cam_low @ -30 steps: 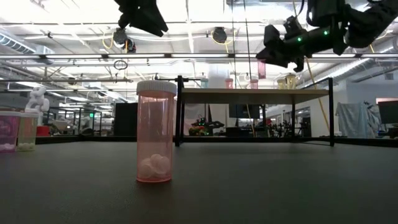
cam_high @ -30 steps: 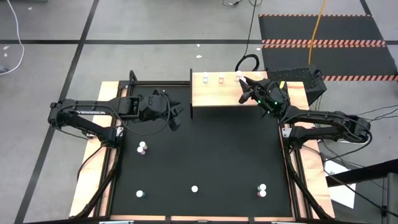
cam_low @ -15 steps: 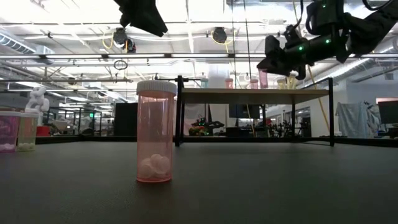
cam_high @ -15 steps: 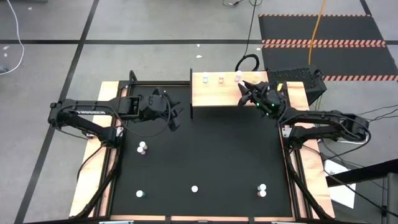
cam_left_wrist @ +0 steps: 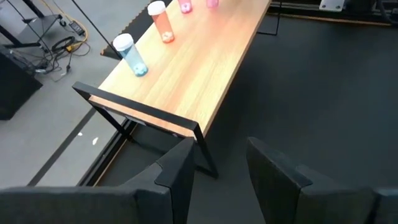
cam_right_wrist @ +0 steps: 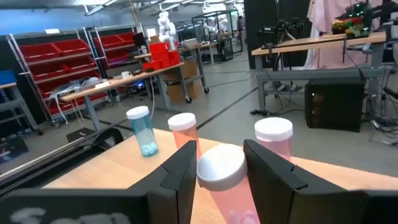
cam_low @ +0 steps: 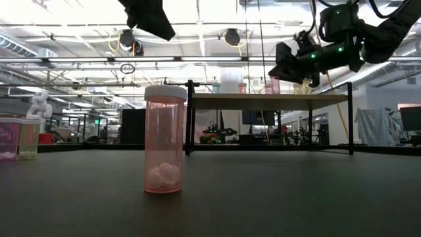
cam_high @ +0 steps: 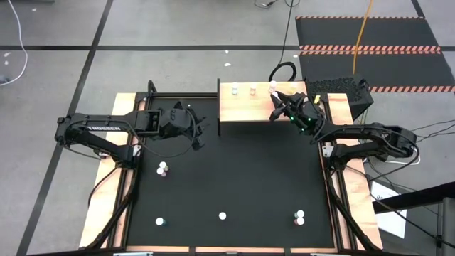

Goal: Pick and place medicine bottles onto shelf by color
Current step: Put the right pink pill bottle on the shelf aligned with the other pink pill bottle, then put the left orange pill bottle on the shelf aligned with the other orange pill bottle

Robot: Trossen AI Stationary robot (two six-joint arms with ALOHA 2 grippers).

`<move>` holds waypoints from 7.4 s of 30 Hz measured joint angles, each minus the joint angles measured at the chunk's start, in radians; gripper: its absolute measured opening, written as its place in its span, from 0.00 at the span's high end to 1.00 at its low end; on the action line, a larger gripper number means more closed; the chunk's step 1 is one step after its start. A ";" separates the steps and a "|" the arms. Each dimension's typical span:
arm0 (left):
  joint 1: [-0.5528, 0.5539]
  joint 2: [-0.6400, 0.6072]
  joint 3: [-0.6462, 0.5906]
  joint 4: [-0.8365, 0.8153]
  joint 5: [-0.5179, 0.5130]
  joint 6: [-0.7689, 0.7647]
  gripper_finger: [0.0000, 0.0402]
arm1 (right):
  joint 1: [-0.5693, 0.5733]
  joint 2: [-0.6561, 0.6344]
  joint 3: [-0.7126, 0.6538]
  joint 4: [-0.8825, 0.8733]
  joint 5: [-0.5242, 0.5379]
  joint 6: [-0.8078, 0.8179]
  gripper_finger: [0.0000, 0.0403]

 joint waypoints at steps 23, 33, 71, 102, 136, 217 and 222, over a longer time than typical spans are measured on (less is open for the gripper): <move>0.001 0.000 0.000 -0.003 0.000 -0.017 0.63 | -0.006 0.000 0.000 -0.036 0.027 0.082 0.71; 0.001 0.000 0.000 -0.004 0.000 -0.026 0.63 | -0.006 0.000 0.000 -0.037 0.026 0.108 0.71; 0.001 0.000 0.000 -0.059 0.010 -0.037 0.63 | 0.095 -0.136 0.001 0.024 -0.028 -0.081 0.52; 0.001 0.000 0.006 -0.052 0.011 -0.031 0.63 | 0.159 -0.244 0.682 -1.271 -0.018 -0.096 0.52; -0.147 -0.068 0.135 -0.373 0.008 -0.210 0.63 | 0.857 0.349 1.002 -1.357 0.057 0.479 0.59; -0.733 0.099 0.134 0.076 -0.299 -0.884 0.63 | 0.972 0.874 0.888 -0.652 -0.317 -0.047 0.38; -0.734 0.099 0.134 0.075 -0.293 -0.872 0.63 | 0.964 0.872 0.888 -0.635 -0.316 -0.045 0.40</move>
